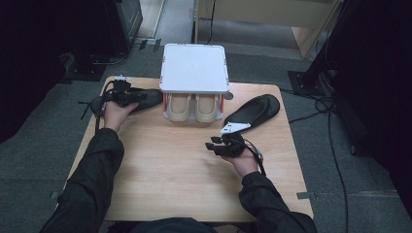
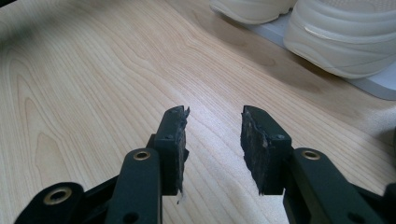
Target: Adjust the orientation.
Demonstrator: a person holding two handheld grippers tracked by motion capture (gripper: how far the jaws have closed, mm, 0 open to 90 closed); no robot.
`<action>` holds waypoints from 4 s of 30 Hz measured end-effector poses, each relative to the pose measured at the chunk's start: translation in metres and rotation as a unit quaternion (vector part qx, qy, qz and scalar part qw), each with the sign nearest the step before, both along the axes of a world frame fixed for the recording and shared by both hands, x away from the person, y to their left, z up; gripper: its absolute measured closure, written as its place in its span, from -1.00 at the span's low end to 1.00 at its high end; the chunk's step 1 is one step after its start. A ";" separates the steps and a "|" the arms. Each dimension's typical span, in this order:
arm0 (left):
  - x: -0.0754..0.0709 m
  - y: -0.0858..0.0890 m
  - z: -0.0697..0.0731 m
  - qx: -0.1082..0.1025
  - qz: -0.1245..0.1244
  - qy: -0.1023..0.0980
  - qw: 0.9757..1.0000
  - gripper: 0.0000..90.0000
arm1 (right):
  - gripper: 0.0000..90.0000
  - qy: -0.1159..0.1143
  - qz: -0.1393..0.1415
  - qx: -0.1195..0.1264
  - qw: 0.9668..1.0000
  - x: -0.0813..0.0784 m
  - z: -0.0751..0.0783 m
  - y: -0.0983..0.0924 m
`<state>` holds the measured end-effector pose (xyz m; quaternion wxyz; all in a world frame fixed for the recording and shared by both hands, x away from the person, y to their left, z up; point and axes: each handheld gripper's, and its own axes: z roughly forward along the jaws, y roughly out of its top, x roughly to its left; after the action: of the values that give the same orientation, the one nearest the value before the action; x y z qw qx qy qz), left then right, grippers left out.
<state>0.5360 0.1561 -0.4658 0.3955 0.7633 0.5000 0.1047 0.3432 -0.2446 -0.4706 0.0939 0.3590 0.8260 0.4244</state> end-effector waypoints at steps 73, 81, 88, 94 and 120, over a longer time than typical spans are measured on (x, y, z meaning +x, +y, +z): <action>-0.056 0.073 -0.007 0.019 0.097 0.023 0.995 -0.02 | 0.34 0.019 0.035 0.007 0.999 0.030 -0.003 0.022; -0.045 0.065 -0.016 0.035 0.113 0.037 0.992 -0.06 | 0.33 0.016 0.020 0.004 1.000 0.023 -0.004 0.013; -0.036 0.055 -0.022 0.040 0.106 0.029 0.993 0.06 | 0.33 0.019 0.010 0.003 1.000 0.019 -0.004 0.006; -0.032 0.053 -0.022 0.029 0.093 0.031 0.995 0.24 | 0.33 0.016 0.001 0.004 1.000 0.017 -0.005 0.003; -0.033 0.048 -0.021 -0.015 0.055 0.050 0.997 0.50 | 0.33 0.014 0.001 0.004 1.000 0.018 -0.005 0.002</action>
<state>0.5034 0.2045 -0.4865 0.3751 0.7329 0.5619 0.0801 0.3610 -0.2422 -0.4761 0.0808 0.3641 0.8260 0.4226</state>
